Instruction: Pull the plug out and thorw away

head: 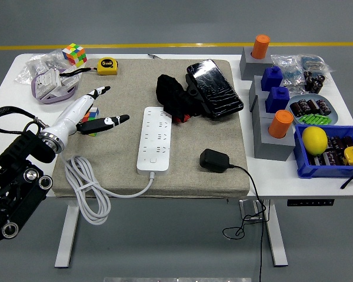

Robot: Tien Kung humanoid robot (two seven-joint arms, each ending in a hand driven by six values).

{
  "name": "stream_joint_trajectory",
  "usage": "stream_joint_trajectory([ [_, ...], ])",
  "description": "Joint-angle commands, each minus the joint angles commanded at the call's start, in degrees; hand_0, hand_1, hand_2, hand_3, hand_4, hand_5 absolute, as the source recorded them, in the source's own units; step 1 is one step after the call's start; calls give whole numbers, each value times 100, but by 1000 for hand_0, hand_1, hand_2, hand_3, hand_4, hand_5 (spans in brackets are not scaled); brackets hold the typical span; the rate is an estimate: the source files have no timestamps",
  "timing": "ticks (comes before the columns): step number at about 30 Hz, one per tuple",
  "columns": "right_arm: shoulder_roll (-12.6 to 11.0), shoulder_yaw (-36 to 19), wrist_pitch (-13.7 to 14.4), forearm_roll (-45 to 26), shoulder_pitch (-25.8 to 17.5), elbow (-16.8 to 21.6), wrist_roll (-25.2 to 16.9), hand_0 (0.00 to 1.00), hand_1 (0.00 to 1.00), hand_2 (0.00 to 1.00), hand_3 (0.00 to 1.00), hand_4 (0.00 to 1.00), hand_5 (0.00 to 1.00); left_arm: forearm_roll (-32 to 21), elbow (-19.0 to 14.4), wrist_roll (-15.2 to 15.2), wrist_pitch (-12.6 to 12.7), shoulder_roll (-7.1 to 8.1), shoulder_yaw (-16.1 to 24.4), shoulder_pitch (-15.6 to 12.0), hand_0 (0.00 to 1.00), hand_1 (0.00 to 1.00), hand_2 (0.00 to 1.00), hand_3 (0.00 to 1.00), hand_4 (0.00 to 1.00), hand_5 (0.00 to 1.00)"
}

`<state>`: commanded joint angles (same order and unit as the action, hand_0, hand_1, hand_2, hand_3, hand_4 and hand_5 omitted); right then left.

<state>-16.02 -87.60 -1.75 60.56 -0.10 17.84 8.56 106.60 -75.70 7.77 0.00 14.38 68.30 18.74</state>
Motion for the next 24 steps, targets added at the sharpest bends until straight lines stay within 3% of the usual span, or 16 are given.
stream_joint_trajectory([
  [8,23,19,-3,-19,-4,3,3,568,644,668,565,966,480,65,-207,65,-51,32,28,-94,998,998,998,998,998,745],
  [24,75,-16,0,-27,-35,7,-4,569,645,669,565,966,483,79,-193,73,-74,8,25,-147,998,998,998,998,998,736],
])
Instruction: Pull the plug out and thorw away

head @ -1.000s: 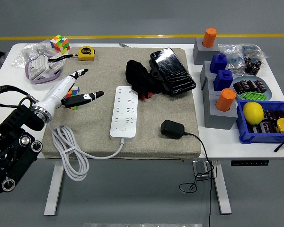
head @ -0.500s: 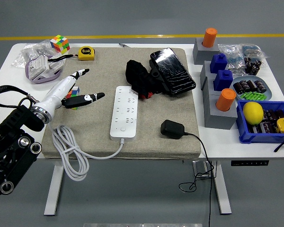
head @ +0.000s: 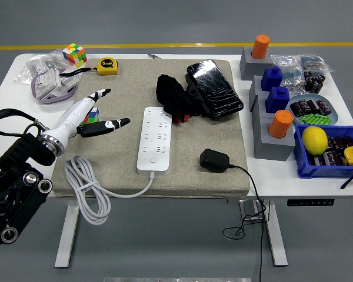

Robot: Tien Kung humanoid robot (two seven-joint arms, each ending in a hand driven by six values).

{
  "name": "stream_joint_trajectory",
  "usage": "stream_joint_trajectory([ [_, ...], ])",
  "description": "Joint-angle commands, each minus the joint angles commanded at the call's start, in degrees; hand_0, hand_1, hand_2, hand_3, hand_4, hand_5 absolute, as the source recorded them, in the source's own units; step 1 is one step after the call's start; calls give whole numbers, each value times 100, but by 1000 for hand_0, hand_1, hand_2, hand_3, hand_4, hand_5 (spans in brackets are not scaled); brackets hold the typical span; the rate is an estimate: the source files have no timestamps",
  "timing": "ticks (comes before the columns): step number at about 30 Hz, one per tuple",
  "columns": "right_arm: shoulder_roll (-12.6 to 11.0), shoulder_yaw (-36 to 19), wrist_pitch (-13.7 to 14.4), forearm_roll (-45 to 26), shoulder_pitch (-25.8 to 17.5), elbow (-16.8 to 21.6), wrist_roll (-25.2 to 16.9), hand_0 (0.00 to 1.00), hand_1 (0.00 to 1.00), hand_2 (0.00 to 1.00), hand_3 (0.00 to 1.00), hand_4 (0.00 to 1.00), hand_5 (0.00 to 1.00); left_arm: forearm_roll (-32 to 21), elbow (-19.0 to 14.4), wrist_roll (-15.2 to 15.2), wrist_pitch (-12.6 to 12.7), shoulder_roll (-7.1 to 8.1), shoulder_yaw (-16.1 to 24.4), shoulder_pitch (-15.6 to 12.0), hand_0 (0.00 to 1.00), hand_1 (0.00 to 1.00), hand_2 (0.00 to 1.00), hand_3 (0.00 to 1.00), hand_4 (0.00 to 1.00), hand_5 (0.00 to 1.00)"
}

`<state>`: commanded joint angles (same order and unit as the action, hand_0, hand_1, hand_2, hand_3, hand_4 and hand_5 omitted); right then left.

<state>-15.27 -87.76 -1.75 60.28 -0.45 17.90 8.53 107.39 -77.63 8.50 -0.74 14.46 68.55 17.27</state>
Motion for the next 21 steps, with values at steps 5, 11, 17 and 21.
stream_joint_trajectory([
  [5,39,51,-14,-33,58,-7,-9,569,645,669,565,966,483,17,-24,1,-3,77,-3,26,998,998,998,998,998,736],
  [11,12,-95,-39,74,33,-64,31,569,645,669,565,966,484,-21,-1,-6,-3,98,-43,161,998,998,998,998,998,737],
  [17,-32,-131,-22,100,77,-96,25,568,646,669,566,966,485,-28,-5,25,-139,87,4,133,998,998,998,998,998,737],
  [21,-8,-102,-35,60,72,-104,8,568,645,669,566,966,485,-36,-8,21,-151,68,-5,148,998,998,998,998,998,736],
])
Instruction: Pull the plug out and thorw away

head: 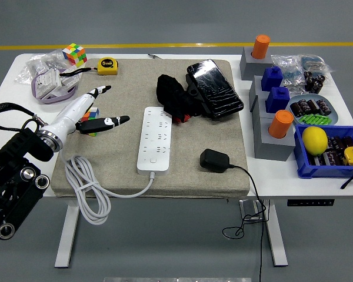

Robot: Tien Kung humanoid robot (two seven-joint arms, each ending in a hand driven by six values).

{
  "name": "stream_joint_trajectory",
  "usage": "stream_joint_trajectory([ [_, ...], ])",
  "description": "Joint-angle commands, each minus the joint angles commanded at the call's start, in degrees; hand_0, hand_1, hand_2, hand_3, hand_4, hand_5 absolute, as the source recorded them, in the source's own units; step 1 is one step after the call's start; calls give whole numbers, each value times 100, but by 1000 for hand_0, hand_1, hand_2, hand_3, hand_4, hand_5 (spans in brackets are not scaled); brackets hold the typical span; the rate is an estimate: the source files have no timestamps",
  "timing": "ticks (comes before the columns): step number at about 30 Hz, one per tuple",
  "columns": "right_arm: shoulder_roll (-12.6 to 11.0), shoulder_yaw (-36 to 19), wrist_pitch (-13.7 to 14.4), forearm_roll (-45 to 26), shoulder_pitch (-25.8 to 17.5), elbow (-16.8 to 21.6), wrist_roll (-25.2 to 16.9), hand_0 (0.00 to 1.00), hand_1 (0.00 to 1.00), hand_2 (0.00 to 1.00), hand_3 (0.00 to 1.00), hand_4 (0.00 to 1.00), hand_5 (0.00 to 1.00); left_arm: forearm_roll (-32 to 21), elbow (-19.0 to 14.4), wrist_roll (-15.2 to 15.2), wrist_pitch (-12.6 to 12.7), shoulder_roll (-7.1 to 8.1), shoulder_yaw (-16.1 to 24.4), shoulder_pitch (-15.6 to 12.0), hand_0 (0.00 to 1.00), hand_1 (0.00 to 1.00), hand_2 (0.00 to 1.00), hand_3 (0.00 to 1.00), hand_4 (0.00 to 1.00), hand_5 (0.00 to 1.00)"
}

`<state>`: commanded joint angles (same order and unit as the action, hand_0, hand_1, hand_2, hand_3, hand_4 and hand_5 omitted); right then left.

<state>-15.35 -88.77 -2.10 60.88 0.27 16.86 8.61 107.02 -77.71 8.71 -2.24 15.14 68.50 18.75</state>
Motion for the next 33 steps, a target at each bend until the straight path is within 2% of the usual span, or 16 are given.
stream_joint_trajectory([
  [14,-35,13,2,-26,49,7,-23,568,645,669,566,967,488,-5,23,-10,-7,-74,59,-7,998,998,998,998,998,733],
  [33,-58,56,17,-56,44,18,-5,568,645,669,567,967,489,17,135,-17,-7,-13,55,6,998,998,998,998,998,723],
])
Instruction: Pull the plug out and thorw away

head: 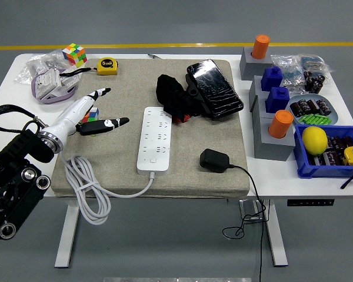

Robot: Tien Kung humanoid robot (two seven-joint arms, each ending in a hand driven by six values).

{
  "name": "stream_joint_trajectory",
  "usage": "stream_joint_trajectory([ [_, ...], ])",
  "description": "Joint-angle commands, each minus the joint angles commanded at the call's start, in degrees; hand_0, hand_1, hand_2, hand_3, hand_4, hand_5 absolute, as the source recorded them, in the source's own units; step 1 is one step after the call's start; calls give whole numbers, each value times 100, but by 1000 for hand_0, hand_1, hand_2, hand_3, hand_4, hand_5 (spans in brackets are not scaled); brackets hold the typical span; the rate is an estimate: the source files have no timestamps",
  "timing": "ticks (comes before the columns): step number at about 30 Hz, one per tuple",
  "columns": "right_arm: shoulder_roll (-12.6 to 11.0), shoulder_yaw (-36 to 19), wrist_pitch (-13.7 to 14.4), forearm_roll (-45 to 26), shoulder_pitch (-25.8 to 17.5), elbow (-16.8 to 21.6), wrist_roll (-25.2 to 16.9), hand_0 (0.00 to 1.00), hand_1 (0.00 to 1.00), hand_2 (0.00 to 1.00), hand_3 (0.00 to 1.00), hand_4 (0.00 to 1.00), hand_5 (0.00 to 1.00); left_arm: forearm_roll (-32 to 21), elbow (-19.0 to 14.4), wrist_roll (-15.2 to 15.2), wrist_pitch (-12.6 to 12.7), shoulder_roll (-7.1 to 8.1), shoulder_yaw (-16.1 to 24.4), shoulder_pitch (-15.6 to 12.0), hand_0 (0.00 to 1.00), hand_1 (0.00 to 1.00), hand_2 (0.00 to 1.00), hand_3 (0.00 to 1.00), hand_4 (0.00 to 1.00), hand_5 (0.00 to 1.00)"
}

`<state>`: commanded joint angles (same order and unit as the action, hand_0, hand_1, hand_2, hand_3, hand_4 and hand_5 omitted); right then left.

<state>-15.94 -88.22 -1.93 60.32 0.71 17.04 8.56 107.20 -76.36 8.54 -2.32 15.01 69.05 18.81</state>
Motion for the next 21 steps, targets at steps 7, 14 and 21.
stream_joint_trajectory([
  [7,16,4,-21,-7,6,-6,-6,568,645,669,567,967,490,5,-15,5,-8,11,-26,17,998,998,998,998,998,716],
  [14,-2,7,-20,-10,-4,1,-5,568,645,668,566,967,490,39,6,27,8,4,-50,-2,998,998,998,998,998,711],
  [21,25,-8,-31,-5,-21,0,-14,568,645,669,566,967,490,53,8,35,22,-12,-46,-22,995,998,998,998,998,711],
])
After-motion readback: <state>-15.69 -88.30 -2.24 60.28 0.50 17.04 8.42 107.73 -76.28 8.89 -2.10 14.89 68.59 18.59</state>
